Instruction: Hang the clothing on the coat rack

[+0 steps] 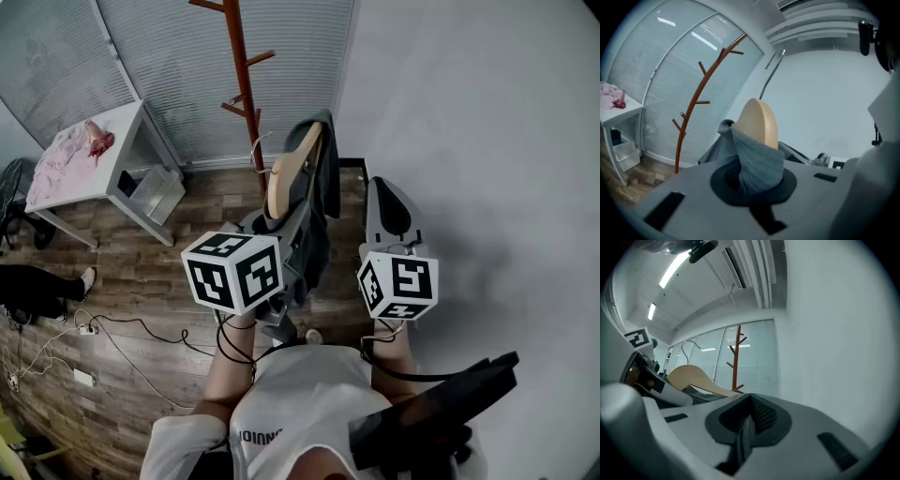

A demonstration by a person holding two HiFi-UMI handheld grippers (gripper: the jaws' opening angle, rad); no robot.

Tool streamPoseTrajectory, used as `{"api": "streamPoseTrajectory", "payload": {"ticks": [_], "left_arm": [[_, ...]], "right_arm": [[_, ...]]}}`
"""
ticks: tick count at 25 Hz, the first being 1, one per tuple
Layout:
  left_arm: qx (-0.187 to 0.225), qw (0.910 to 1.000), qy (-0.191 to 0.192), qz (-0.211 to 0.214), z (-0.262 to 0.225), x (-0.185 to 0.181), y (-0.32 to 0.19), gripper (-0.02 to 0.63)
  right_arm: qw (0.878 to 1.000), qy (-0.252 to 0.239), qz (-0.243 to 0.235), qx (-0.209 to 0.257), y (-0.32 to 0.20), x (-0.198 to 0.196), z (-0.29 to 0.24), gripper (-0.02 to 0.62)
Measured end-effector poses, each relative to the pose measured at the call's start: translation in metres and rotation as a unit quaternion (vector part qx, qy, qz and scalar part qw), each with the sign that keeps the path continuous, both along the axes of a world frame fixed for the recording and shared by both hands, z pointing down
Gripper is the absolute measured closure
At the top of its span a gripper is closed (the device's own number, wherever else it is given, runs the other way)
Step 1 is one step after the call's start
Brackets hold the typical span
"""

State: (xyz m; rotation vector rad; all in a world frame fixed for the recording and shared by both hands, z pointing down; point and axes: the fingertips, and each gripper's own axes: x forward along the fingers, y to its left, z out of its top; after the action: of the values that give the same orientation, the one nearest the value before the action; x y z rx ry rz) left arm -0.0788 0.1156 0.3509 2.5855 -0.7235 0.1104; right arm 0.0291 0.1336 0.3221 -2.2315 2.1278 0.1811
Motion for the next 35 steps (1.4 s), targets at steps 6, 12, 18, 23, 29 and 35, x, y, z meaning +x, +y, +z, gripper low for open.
{"api": "streamPoseTrajectory", "payload": {"ticks": [6, 12, 18, 23, 29, 35], "left_arm": [[-0.001, 1.0, -0.006, 0.001, 0.002, -0.005, -0.002, 0.589], [0.004, 0.9999, -0.013, -0.001, 0.006, -0.003, -0.003, 0.589], [0.008, 0.9998, -0.019, -0.001, 0.001, -0.016, -0.011, 0.589], [-0.003, 0.9998, -0.022, 0.002, -0.006, -0.029, -0.018, 0.589], [-0.009, 0.9999, -0.005, 0.012, -0.01, -0.028, -0.023, 0.588], [-0.023, 0.9997, 0.012, 0.002, -0.016, -0.026, -0.037, 0.588]], "right_arm": [[1.0, -0.002, 0.003, -0.003, -0.002, 0.0, 0.003, 0.575], [1.0, -0.006, 0.008, 0.004, 0.0, 0.004, 0.004, 0.575], [0.999, -0.037, 0.01, 0.008, -0.01, 0.001, 0.003, 0.575], [0.999, -0.005, 0.026, 0.021, -0.026, -0.003, -0.022, 0.575], [0.997, -0.023, 0.051, 0.056, -0.011, -0.009, -0.035, 0.575], [0.995, -0.04, 0.076, 0.04, -0.011, 0.005, -0.027, 0.575]]}}
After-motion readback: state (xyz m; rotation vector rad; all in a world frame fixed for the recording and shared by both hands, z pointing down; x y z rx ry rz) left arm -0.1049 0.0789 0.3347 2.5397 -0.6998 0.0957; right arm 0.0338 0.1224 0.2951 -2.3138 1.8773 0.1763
